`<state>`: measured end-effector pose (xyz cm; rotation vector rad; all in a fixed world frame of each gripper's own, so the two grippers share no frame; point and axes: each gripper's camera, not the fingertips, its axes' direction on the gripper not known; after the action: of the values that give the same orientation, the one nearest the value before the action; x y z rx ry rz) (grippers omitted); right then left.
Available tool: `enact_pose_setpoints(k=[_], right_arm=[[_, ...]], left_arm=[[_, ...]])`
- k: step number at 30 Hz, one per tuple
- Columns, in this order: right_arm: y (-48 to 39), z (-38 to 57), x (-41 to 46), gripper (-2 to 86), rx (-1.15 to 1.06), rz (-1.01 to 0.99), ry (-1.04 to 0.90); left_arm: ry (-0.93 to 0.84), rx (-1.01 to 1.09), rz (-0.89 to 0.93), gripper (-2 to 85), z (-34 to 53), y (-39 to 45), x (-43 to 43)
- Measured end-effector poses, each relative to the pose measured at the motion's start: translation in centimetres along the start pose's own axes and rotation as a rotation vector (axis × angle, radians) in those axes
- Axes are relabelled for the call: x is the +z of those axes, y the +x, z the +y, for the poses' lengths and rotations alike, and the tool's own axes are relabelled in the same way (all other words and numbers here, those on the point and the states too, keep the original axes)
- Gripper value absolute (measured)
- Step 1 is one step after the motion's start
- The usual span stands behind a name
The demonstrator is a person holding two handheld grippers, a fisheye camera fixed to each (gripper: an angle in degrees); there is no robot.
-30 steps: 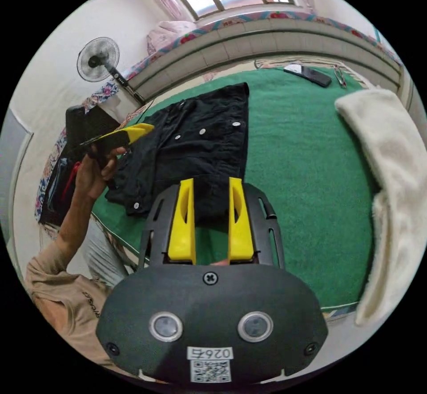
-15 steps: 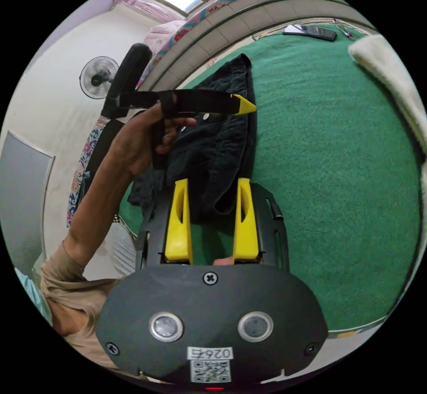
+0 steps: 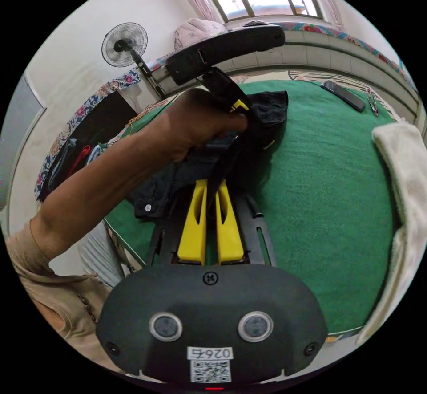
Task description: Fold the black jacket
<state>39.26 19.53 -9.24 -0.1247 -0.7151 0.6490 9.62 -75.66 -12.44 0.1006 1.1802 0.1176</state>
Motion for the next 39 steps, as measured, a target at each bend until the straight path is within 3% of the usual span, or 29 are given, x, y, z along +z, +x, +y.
enact_pose_setpoints(k=[5, 7, 11, 16, 19, 23, 26, 33, 39], right_arm=[[-3.5, -0.3, 0.5, -1.2, -0.05, -0.105, 0.095], [-5.5, -0.6, 1.0, -1.2, -0.082, -0.168, 0.13], [-11.7, -1.9, 4.2, -1.4, -0.205, -0.293, 0.148], [-20.4, -3.0, 12.7, -1.4, -0.391, -0.376, 0.036], [-24.7, -3.0, 21.9, -1.3, -0.418, -0.409, -0.155], [-28.4, -2.0, 34.5, -1.1, -0.365, -0.387, -0.403], [-30.2, -1.3, 39.2, -1.0, -0.381, -0.331, -0.437], [-32.8, -0.5, 45.6, -0.4, -0.414, -0.276, -0.408], [-34.6, 0.2, 51.5, 3.9, -0.487, -0.203, -0.414]], left_arm=[[0.273, -0.091, 0.379, 3.1, 6.7, -10.8, -8.1], [0.358, -0.101, 0.432, 2.9, 9.9, -14.3, -11.3], [0.523, -0.131, 0.407, 2.9, 19.3, -21.9, -18.7], [0.652, -0.293, 0.344, 3.1, 33.3, -31.3, -21.4], [0.632, -0.506, 0.417, 3.4, 41.2, -37.8, -16.6], [0.553, -0.782, 0.736, 3.8, 47.9, -45.8, -8.5], [0.559, -0.792, 0.809, 3.8, 49.1, -47.7, -8.5], [0.516, -0.739, 0.74, 3.4, 49.7, -48.8, -12.9], [0.564, -0.784, 0.801, 4.5, 51.8, -48.3, -14.7]])
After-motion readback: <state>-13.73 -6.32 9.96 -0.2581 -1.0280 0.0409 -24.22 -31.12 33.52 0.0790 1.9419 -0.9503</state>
